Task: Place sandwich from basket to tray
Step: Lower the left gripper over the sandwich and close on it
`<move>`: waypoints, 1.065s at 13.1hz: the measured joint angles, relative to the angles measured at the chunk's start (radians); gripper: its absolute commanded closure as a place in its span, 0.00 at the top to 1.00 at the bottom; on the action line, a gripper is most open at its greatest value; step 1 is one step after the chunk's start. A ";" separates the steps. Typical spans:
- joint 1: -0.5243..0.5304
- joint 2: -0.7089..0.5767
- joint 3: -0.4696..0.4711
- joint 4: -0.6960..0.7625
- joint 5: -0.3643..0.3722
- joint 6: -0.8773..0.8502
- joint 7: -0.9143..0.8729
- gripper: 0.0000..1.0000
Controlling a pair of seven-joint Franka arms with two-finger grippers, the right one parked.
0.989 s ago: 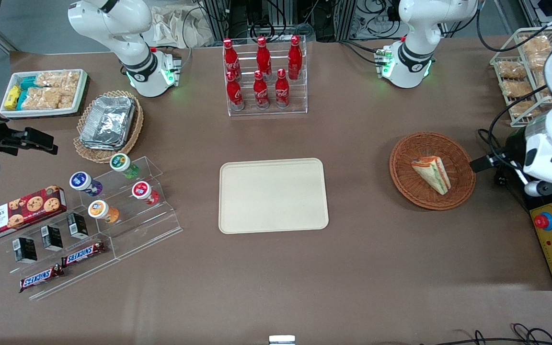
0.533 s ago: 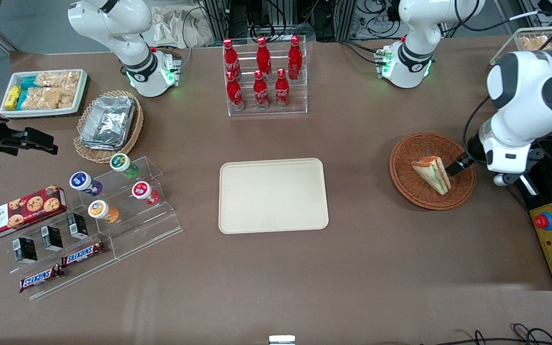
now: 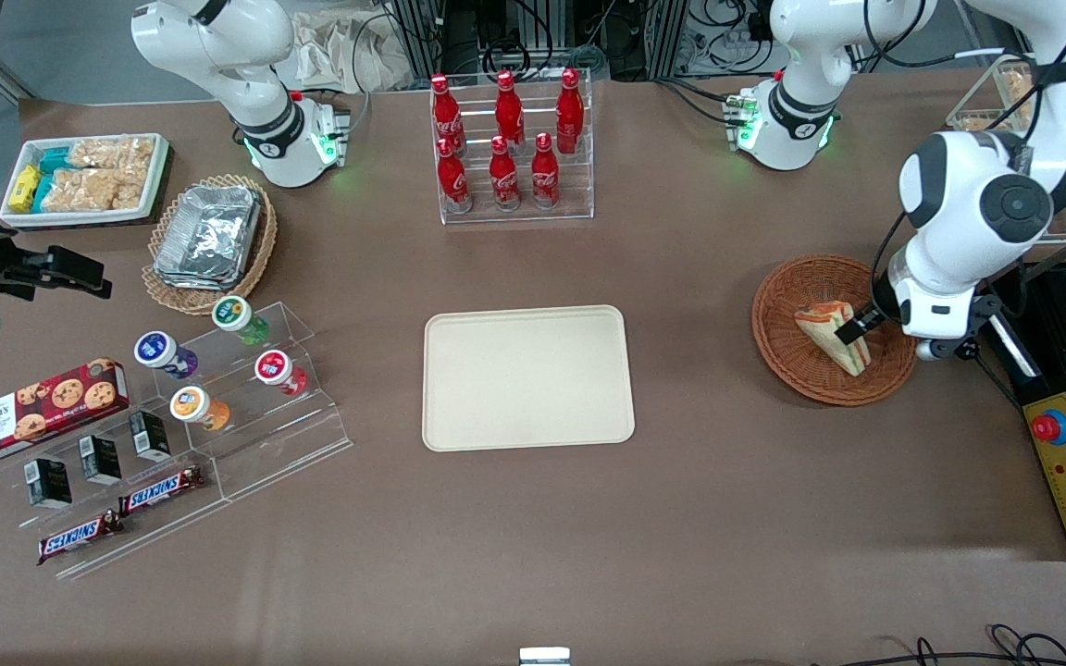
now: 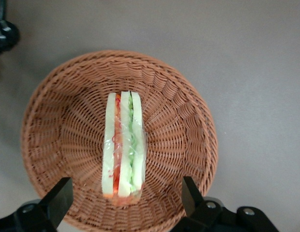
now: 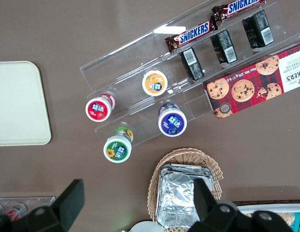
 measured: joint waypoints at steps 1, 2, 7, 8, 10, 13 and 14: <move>0.000 0.013 0.000 -0.032 0.001 0.050 0.000 1.00; 0.000 0.027 0.000 -0.060 0.003 0.088 0.000 1.00; 0.000 0.074 0.000 -0.104 0.041 0.132 0.000 0.56; 0.000 0.078 0.000 -0.106 0.047 0.132 0.000 0.16; 0.000 0.085 0.000 -0.110 0.050 0.135 0.000 0.00; 0.000 0.095 0.000 -0.109 0.051 0.167 -0.012 0.00; 0.000 0.093 0.000 -0.106 0.051 0.169 -0.017 0.00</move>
